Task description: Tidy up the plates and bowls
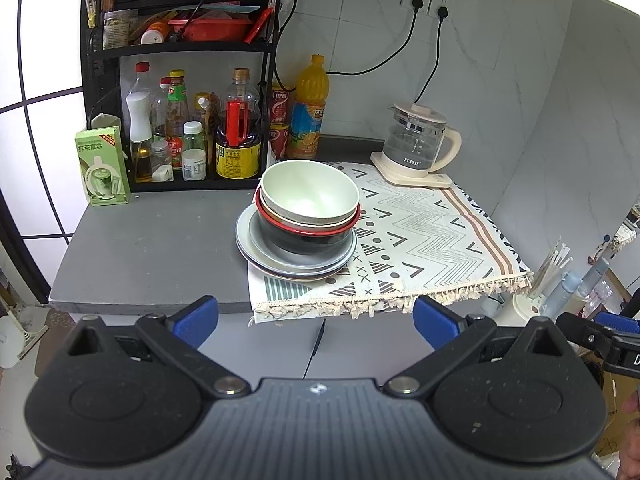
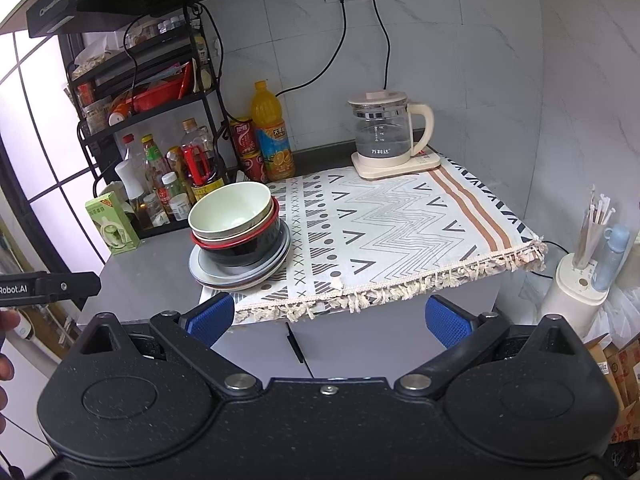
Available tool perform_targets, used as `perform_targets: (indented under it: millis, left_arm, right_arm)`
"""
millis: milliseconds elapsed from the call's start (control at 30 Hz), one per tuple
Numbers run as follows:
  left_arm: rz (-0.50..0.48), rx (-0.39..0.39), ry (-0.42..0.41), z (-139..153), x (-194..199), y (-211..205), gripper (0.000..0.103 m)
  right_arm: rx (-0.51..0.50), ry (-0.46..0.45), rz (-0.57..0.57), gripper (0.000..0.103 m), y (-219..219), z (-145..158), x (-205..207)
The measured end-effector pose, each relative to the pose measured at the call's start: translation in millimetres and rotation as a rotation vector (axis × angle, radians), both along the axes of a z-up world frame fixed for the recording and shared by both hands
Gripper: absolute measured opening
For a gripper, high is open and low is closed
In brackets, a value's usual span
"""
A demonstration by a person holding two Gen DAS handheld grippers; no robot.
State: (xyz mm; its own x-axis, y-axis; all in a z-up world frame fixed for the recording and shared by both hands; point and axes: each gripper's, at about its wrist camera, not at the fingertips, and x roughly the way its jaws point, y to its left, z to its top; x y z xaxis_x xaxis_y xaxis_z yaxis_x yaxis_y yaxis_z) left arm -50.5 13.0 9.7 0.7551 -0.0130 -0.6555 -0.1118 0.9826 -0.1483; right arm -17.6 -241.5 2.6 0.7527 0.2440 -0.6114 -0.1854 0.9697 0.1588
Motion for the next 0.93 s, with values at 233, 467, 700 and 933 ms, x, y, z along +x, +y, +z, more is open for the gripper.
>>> perform_targets:
  millis: [233,467,700,933]
  left_arm:
    - [-0.002,0.007,0.007,-2.2,2.2,0.6,0.102]
    - [-0.008,0.016,0.014,-2.7,-0.4,-2.4,0.102]
    - [-0.025,0.030,0.009,-1.5,-4.9,-11.4,0.102]
    - [-0.024,0.051,0.012,1.2,-10.2,-18.9,0.102]
  right_arm:
    - [-0.015,0.022,-0.003,0.103,0.3,-2.9,2.6]
    - [-0.023,0.016,-0.008,0.103,-2.4,-0.9,1.5]
    - [-0.018,0.012,-0.008,0.103,-6.6,0.9,-1.7]
    - [-0.018,0.018,0.002,0.103,-10.1,2.8,-4.0]
